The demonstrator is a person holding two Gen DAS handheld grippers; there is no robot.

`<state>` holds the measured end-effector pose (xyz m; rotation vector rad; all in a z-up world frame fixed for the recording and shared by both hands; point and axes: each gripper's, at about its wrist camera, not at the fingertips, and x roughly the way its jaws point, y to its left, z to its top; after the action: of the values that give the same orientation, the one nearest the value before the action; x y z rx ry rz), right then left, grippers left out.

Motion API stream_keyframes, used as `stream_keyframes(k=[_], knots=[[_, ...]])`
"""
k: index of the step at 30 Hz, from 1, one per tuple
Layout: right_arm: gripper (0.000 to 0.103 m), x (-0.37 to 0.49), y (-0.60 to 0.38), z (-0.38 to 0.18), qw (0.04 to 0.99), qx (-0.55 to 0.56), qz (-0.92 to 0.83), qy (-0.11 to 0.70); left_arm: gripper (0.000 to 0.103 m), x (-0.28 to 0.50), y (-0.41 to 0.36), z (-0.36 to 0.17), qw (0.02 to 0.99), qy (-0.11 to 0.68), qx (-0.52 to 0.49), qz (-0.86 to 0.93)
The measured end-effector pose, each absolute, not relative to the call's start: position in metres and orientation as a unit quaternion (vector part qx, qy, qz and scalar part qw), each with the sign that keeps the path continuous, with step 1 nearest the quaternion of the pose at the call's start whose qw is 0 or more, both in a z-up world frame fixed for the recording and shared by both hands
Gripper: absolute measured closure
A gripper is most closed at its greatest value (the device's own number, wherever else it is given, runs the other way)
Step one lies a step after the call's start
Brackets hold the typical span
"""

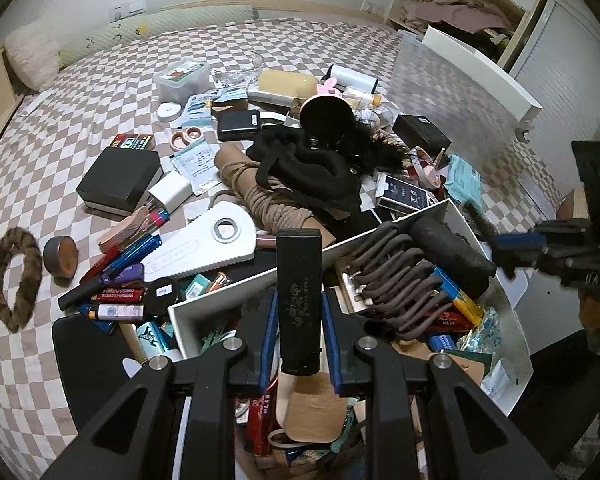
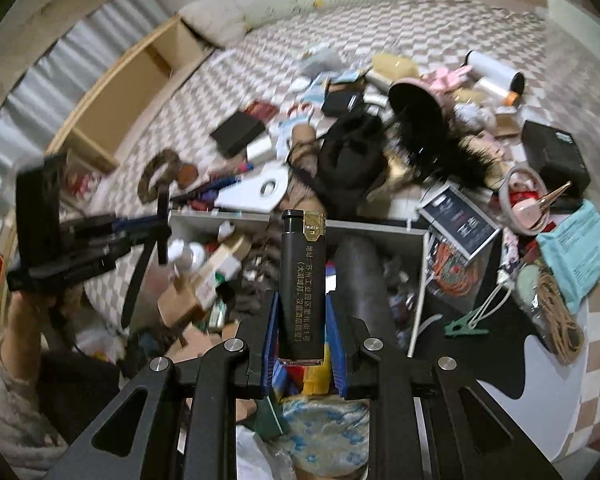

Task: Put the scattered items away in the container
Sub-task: 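Carry the black cylinder with the left gripper while the right carries the lighter toward the white box, then lower both held items into the white box and open both grippers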

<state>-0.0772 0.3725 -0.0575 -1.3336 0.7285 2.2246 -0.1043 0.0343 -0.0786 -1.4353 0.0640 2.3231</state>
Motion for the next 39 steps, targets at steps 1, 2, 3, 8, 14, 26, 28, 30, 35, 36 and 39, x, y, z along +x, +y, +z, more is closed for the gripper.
stream_keyframes(k=[1,2,3,8,14,26,28,30,35,36,39], knots=[[0.079,-0.078,0.371,-0.06,0.218,-0.488,0.803,0.263,0.081,-0.104,0.037,-0.079,0.205,0.024,-0.515,0.832],[0.079,-0.08,0.369,-0.063,0.213,-0.494,0.801,0.262,0.081,-0.104,0.039,-0.079,0.207,0.026,-0.515,0.831],[0.079,-0.082,0.366,-0.067,0.208,-0.502,0.798,0.26,0.081,-0.104,0.041,-0.079,0.208,0.028,-0.516,0.83],[0.079,-0.086,0.358,-0.076,0.195,-0.525,0.789,0.253,0.081,-0.105,0.047,-0.082,0.211,0.035,-0.52,0.827],[0.079,-0.087,0.356,-0.081,0.208,-0.539,0.78,0.238,0.081,-0.108,0.049,-0.087,0.204,0.039,-0.526,0.824],[0.054,-0.086,0.355,-0.082,0.214,-0.544,0.778,0.231,0.081,-0.108,0.055,-0.116,0.193,0.061,-0.569,0.797],[0.054,-0.087,0.354,-0.083,0.214,-0.546,0.777,0.23,0.081,-0.107,0.058,-0.119,0.195,0.066,-0.572,0.794],[0.054,-0.087,0.354,-0.084,0.213,-0.547,0.776,0.231,0.081,-0.106,0.061,-0.121,0.197,0.07,-0.574,0.792],[0.054,-0.087,0.355,-0.083,0.211,-0.547,0.776,0.235,0.081,-0.102,0.066,-0.119,0.198,0.089,-0.566,0.796],[0.054,-0.087,0.356,-0.083,0.211,-0.546,0.775,0.237,0.081,-0.101,0.068,-0.118,0.194,0.1,-0.56,0.799],[0.054,-0.087,0.357,-0.083,0.214,-0.545,0.774,0.239,0.063,-0.098,0.07,-0.114,0.182,0.13,-0.542,0.81]])
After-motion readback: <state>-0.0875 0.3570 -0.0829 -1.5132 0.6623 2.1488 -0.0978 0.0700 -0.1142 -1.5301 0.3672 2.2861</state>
